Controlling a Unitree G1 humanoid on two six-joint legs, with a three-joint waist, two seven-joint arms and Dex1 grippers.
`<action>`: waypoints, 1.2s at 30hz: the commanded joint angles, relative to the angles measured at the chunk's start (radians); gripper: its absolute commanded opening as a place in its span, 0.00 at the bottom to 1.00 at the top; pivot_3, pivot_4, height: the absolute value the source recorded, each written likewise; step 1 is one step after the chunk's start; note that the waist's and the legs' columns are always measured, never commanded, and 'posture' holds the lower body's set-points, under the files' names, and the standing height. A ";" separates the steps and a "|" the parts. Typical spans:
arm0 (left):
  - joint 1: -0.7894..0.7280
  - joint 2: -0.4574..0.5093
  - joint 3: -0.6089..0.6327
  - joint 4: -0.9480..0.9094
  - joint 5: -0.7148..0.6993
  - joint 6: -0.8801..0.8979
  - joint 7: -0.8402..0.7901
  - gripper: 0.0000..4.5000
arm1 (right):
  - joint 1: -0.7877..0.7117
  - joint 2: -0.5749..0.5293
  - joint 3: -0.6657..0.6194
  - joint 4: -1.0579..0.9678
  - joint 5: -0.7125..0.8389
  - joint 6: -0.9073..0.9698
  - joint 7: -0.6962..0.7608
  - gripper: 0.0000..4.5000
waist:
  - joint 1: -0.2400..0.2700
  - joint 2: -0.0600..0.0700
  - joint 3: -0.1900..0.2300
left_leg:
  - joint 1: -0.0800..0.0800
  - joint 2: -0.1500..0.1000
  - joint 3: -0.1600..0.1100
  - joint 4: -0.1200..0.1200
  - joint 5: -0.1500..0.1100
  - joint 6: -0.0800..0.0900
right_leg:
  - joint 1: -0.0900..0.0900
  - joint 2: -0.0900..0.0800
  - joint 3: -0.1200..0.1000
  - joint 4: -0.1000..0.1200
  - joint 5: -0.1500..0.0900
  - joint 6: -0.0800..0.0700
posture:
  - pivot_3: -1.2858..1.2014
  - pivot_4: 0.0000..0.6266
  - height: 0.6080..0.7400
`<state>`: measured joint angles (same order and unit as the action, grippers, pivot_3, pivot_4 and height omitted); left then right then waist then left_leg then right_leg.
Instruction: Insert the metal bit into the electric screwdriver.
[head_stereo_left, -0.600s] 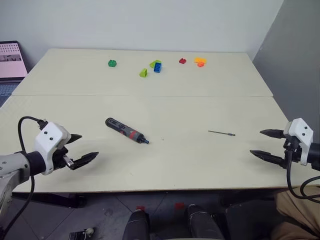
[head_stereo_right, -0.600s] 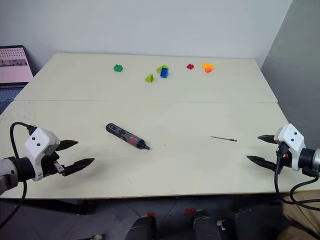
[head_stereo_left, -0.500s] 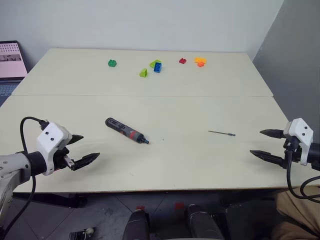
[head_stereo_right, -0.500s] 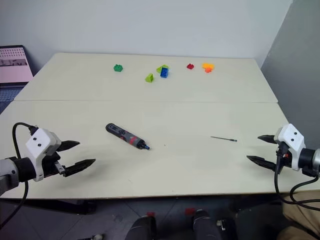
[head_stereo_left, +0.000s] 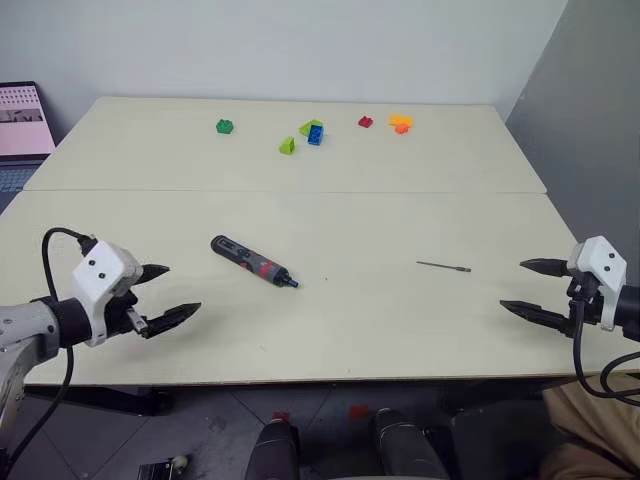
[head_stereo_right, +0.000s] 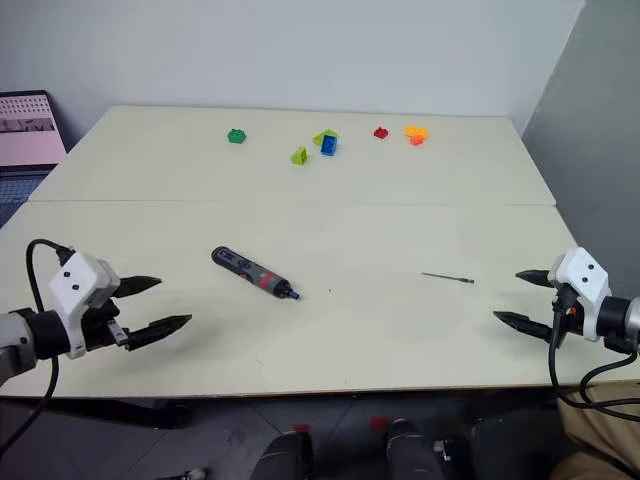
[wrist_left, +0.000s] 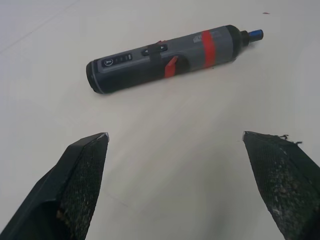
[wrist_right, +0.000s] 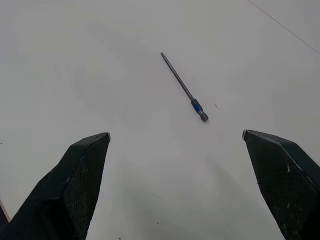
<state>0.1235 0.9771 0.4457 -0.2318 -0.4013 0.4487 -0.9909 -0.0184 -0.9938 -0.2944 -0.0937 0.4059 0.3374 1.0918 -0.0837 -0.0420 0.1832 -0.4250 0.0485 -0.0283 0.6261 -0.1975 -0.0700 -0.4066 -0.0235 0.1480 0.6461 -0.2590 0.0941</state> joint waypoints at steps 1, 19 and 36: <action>-0.003 0.014 0.008 0.016 0.035 -0.058 -0.005 1.00 | -0.011 -0.016 -0.025 -0.023 0.001 -0.007 0.006 0.99 | 0.000 0.000 0.000 | 0.000 0.000 0.000 0.000 0.000 0.000 | 0.000 0.000 0.000 0.000 0.000 0.000 | 0.52 0.24 1.00; -0.216 0.071 -0.082 0.094 0.041 -0.207 -0.123 1.00 | -0.036 -0.025 -0.005 -0.070 0.030 0.024 0.035 0.99 | 0.001 0.000 0.000 | 0.000 0.000 0.000 0.001 0.000 0.000 | 0.000 0.000 0.000 0.001 0.000 0.000 | 0.52 0.24 1.00; -0.927 -0.016 -0.720 0.529 0.398 -0.668 -0.589 1.00 | -0.130 -0.070 0.002 -0.375 0.234 0.209 0.088 0.99 | 0.005 0.000 0.000 | -0.001 0.000 0.000 0.003 0.001 0.001 | 0.001 0.002 0.001 0.003 0.001 0.002 | 0.52 0.24 1.00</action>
<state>-0.7626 0.9710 -0.2461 0.2465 -0.0474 -0.1600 -1.5564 -0.1313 -1.0587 -0.2602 -0.4198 0.5841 0.5147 1.1927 -0.0787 -0.0419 0.1832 -0.4260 0.0486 -0.0289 0.6295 -0.1969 -0.0692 -0.4053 -0.0213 0.1488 0.6494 -0.2579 0.0962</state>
